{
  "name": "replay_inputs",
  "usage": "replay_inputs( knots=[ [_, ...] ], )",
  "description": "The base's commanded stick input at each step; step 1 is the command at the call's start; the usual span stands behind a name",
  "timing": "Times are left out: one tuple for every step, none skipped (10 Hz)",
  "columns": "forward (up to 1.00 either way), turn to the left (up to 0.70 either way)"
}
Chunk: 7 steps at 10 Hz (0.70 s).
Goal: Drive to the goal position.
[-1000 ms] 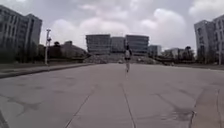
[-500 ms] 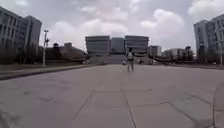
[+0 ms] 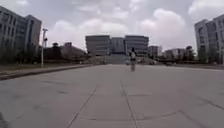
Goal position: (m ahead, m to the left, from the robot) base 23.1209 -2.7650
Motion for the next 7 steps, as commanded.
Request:
replay_inputs(
  knots=[
    [0.7, 0.0],
    [0.7, 0.0],
    [0.7, 0.0],
    [0.7, 0.0],
    [0.7, 0.0],
    [0.7, 0.0],
    [0.7, 0.0]
  ],
)
